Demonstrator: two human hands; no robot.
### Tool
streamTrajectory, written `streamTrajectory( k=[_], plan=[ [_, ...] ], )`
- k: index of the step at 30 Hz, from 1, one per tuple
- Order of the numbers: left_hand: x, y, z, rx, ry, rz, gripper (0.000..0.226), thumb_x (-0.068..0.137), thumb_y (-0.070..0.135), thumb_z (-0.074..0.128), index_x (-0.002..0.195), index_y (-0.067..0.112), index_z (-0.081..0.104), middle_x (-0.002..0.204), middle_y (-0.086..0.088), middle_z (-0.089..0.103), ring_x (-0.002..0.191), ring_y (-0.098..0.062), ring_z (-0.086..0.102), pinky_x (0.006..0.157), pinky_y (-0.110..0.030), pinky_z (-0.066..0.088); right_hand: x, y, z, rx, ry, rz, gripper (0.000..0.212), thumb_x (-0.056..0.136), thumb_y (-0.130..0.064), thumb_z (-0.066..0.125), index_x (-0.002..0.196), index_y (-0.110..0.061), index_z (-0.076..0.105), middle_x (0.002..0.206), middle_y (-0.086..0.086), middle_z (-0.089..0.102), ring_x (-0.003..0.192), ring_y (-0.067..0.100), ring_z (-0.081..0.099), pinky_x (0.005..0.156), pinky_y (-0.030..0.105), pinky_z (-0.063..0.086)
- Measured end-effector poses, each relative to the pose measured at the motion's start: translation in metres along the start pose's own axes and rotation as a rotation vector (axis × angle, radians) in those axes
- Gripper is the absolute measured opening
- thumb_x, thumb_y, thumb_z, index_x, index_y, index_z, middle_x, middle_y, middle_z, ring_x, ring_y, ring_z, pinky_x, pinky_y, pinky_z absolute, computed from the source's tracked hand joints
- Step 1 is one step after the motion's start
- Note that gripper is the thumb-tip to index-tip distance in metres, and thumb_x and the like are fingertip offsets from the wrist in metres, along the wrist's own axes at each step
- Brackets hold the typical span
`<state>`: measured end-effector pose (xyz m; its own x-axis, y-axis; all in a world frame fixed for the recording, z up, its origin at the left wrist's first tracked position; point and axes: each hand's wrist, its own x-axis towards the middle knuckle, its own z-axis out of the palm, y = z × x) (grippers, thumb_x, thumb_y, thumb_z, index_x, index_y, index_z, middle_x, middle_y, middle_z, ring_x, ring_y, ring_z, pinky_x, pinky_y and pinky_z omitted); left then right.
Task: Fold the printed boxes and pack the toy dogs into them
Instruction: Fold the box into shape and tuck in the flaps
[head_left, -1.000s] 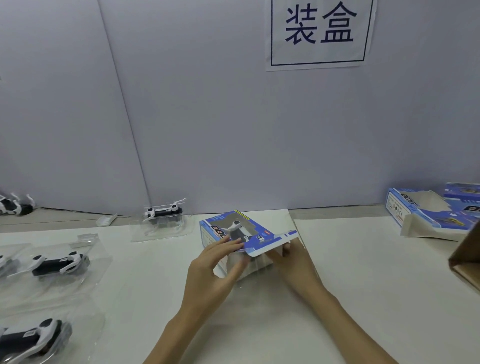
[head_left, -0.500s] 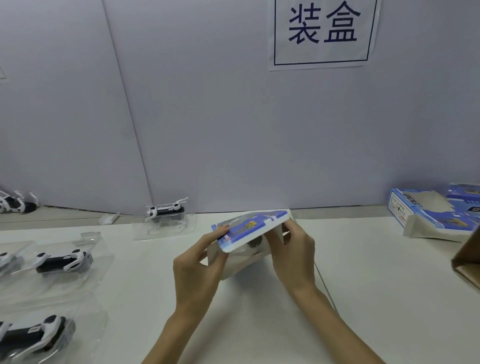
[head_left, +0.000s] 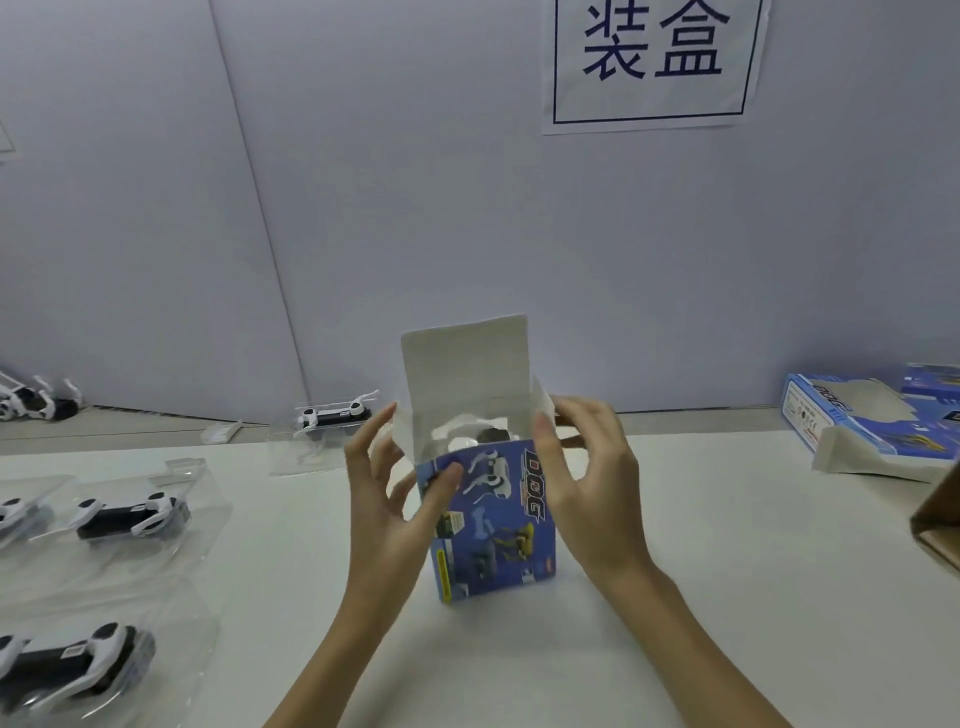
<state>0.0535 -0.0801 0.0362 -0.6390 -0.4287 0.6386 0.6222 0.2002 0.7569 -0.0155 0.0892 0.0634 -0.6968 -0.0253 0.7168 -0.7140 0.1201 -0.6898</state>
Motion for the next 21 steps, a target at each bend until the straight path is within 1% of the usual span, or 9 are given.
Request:
streamTrajectory(
  k=[4,7,9,11,13,15,17,19,21],
  plan=[
    [0.002,0.005,0.001,-0.151,0.011,-0.147,0.059,0.091,0.041,0.076,0.144,0.046,0.05,0.134,0.002,0.068,0.119,-0.028,0.07,0.071,-0.039,0.065,-0.007,0.001,0.006,0.055,-0.102,-0.008,0.054,0.101,-0.044,0.056,0.147,-0.015,0.054,0.145,-0.008,0.057,0.136,0.008,0.052,0.106,0.021,0.049],
    [-0.001,0.007,0.003,-0.086,-0.05,-0.139,0.056,0.093,0.034,0.069,0.144,0.051,0.053,0.144,0.014,0.061,0.13,-0.026,0.063,0.082,-0.045,0.064,-0.012,0.003,0.008,0.156,-0.163,0.025,0.058,0.104,-0.036,0.053,0.158,-0.021,0.039,0.154,-0.013,0.048,0.142,0.013,0.049,0.103,0.041,0.057],
    [-0.002,0.007,0.005,-0.043,-0.093,-0.138,0.057,0.096,0.031,0.066,0.146,0.053,0.05,0.146,0.027,0.055,0.136,-0.02,0.058,0.094,-0.051,0.06,-0.013,0.003,0.008,0.226,-0.173,0.049,0.059,0.103,-0.034,0.052,0.159,-0.026,0.035,0.156,-0.017,0.043,0.141,0.017,0.049,0.094,0.046,0.061],
    [-0.002,0.008,0.006,-0.022,-0.128,-0.127,0.057,0.1,0.03,0.064,0.148,0.055,0.046,0.144,0.034,0.052,0.131,-0.012,0.061,0.096,-0.044,0.06,-0.014,0.003,0.008,0.247,-0.161,0.056,0.056,0.103,-0.041,0.051,0.156,-0.028,0.039,0.153,-0.018,0.045,0.139,0.018,0.051,0.09,0.045,0.063],
    [-0.002,0.008,0.007,0.02,-0.16,-0.107,0.055,0.102,0.034,0.063,0.149,0.056,0.044,0.144,0.032,0.049,0.132,-0.011,0.06,0.094,-0.033,0.06,-0.012,0.004,0.006,0.223,-0.137,0.072,0.05,0.102,-0.054,0.048,0.146,-0.031,0.051,0.144,-0.017,0.052,0.134,0.018,0.055,0.091,0.045,0.062],
    [-0.003,0.006,0.007,0.087,-0.18,-0.098,0.052,0.099,0.04,0.06,0.147,0.055,0.046,0.148,0.024,0.047,0.137,-0.02,0.056,0.098,-0.038,0.059,-0.009,0.004,0.004,0.195,-0.107,0.074,0.05,0.099,-0.068,0.042,0.131,-0.035,0.063,0.132,-0.017,0.06,0.128,0.016,0.059,0.093,0.046,0.059],
    [-0.002,0.005,0.006,0.124,-0.184,-0.095,0.046,0.097,0.048,0.061,0.141,0.053,0.051,0.15,0.014,0.046,0.138,-0.028,0.053,0.099,-0.05,0.058,-0.006,0.006,0.002,0.212,-0.104,0.093,0.037,0.101,-0.062,0.04,0.115,-0.043,0.068,0.123,-0.019,0.063,0.123,0.019,0.062,0.091,0.054,0.058],
    [-0.001,0.005,0.005,0.19,-0.184,-0.05,0.04,0.092,0.057,0.061,0.132,0.055,0.056,0.145,0.014,0.046,0.138,-0.025,0.052,0.097,-0.052,0.058,-0.005,0.006,0.002,0.217,-0.095,0.114,0.03,0.101,-0.053,0.042,0.105,-0.047,0.072,0.123,-0.023,0.061,0.126,0.018,0.06,0.089,0.056,0.059],
    [0.0,0.005,0.004,0.239,-0.192,-0.007,0.034,0.088,0.065,0.061,0.121,0.056,0.06,0.138,0.015,0.046,0.137,-0.021,0.051,0.094,-0.053,0.059,-0.005,0.005,0.003,0.217,-0.069,0.102,0.032,0.103,-0.043,0.044,0.104,-0.033,0.075,0.132,-0.023,0.057,0.132,0.012,0.055,0.089,0.05,0.06]
  ],
)
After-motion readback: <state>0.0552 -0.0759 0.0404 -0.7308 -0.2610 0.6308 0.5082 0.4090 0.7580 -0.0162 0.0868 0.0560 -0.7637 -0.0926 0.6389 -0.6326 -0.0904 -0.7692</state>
